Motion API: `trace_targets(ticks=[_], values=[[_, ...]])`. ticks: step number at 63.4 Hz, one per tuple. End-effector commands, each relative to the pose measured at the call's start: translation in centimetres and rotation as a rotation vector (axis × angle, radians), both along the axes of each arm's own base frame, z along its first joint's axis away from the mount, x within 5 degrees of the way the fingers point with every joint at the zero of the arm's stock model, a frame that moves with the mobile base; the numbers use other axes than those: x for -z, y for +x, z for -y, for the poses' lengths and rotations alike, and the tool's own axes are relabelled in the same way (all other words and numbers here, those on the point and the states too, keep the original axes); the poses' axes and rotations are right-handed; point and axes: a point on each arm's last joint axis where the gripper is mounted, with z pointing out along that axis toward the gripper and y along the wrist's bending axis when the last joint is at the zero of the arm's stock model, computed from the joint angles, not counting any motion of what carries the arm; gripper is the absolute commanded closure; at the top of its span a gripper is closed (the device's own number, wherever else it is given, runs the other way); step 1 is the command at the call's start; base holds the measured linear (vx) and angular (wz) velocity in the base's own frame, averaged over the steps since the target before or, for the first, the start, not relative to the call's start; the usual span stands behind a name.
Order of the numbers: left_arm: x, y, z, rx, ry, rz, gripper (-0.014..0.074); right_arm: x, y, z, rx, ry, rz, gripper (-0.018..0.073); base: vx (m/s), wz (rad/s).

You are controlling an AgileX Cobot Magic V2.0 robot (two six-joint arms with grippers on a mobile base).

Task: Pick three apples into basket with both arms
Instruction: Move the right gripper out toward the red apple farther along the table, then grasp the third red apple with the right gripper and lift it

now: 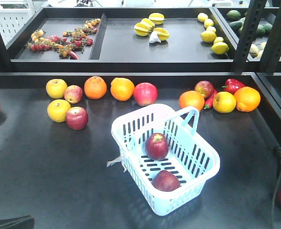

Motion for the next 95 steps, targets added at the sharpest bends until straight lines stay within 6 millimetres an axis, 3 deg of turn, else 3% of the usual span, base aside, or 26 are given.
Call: trace_targets(ticks=[1, 46, 60, 70, 83, 95], values=[[-1.2, 0.4, 0.1, -0.028, -0.06, 0.046, 0.0604, -1.3, 0.3, 0.7, 0.001, -0.046, 0.04, -0.0092, 0.0, 0.0], [-1.2, 0.4, 0.1, -0.028, -0.06, 0.046, 0.0604, 3.2, 1.0, 1.2, 0.005, -0.057, -0.03, -0.0067, 0.0, 0.0], [-1.2, 0.4, 0.1, -0.028, -0.06, 0.046, 0.0604, 3.6, 1.0, 1.4, -0.008, -0.075, -0.035, -0.0039, 0.0, 0.0], [-1.2, 0.4, 0.1, -0.028, -0.06, 0.046, 0.0604, 3.6, 1.0, 1.4, -0.011, -0.076, -0.043, 0.0059, 0.0, 0.0], [-1.2, 0.4, 0.1, -0.028, -0.06, 0.046, 0.0604, 3.3, 0.8, 1.3, -0.018, -0.067, -0.051, 0.0267, 0.0, 0.0], [-1.2, 0.4, 0.1, -0.028, -0.06, 0.046, 0.0604, 0.8, 0.9, 1.0, -0.027, -0.056, 0.019, 0.0431, 0.0, 0.0]])
